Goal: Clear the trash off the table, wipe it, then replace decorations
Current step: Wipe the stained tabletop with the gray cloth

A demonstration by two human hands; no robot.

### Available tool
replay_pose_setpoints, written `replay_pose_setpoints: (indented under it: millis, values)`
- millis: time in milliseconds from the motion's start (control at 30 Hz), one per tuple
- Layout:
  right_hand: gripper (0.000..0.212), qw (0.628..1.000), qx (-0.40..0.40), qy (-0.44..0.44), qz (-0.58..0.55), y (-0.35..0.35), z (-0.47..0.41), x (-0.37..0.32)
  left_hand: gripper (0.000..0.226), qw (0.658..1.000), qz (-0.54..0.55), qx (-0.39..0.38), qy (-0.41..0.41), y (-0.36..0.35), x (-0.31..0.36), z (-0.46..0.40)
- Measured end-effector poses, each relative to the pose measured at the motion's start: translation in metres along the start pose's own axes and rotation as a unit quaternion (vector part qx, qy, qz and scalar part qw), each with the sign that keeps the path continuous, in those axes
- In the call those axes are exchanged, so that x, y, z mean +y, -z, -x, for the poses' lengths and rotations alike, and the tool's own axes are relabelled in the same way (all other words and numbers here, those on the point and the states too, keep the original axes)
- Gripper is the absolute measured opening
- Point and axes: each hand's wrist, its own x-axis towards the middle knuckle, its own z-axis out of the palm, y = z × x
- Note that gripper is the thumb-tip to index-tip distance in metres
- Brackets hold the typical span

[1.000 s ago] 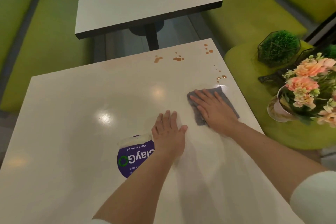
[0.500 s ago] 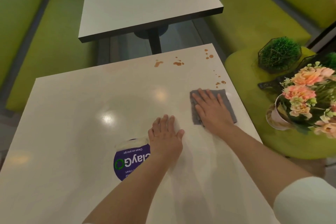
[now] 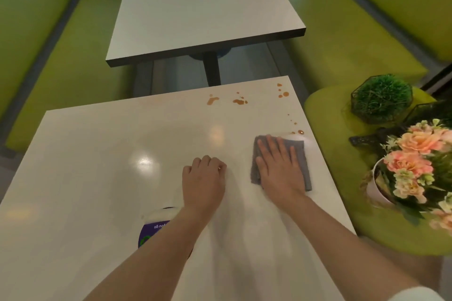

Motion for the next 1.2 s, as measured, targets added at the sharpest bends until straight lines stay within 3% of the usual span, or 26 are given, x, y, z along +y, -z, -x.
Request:
replay_pose_setpoints:
  millis: [67, 100, 167, 300, 500, 633, 767, 900, 1000, 1100, 1200]
  values:
    - [0.058, 0.996, -0.017, 0.089, -0.001, -0.003, 0.016, -0.008, 0.023, 0.999, 0.033, -0.007, 0.007, -0.002, -0.004, -0.019]
    - [0.056, 0.993, -0.024, 0.113, 0.000, -0.002, 0.017, -0.002, 0.031, 0.999, 0.043, -0.022, 0.007, -0.003, -0.005, -0.028]
    - [0.058, 0.995, -0.017, 0.100, 0.007, 0.001, 0.000, 0.017, 0.043, 0.998, 0.051, -0.047, -0.002, -0.007, -0.006, -0.046]
    - [0.068, 1.000, 0.013, -0.027, -0.004, 0.005, -0.040, 0.018, 0.041, 0.998, 0.047, -0.045, -0.001, -0.016, -0.002, -0.072]
    - [0.057, 0.997, -0.007, 0.074, -0.010, -0.005, -0.025, -0.009, 0.024, 0.996, 0.049, 0.023, 0.070, -0.038, 0.010, -0.084]
    - [0.066, 0.999, 0.020, -0.024, 0.009, 0.003, -0.052, 0.030, 0.017, 0.995, 0.028, 0.077, 0.063, -0.052, 0.008, -0.079]
    - [0.078, 0.996, 0.026, -0.084, -0.007, 0.006, -0.076, 0.008, 0.018, 0.993, 0.036, 0.086, 0.071, -0.056, 0.009, -0.079]
    - [0.068, 1.000, 0.007, 0.018, -0.006, 0.001, -0.045, 0.007, 0.020, 0.992, 0.064, 0.069, 0.080, -0.056, 0.008, -0.078]
    - [0.062, 0.997, 0.047, -0.052, 0.014, 0.006, -0.049, 0.040, 0.018, 0.991, 0.077, 0.075, 0.083, -0.057, 0.008, -0.078]
    - [0.055, 0.986, 0.032, -0.160, -0.011, 0.011, -0.090, 0.051, 0.018, 0.991, 0.074, 0.078, 0.085, -0.057, 0.008, -0.077]
    - [0.055, 0.987, 0.025, -0.156, -0.022, 0.013, -0.104, 0.028, 0.020, 0.991, 0.077, 0.069, 0.090, -0.058, 0.008, -0.078]
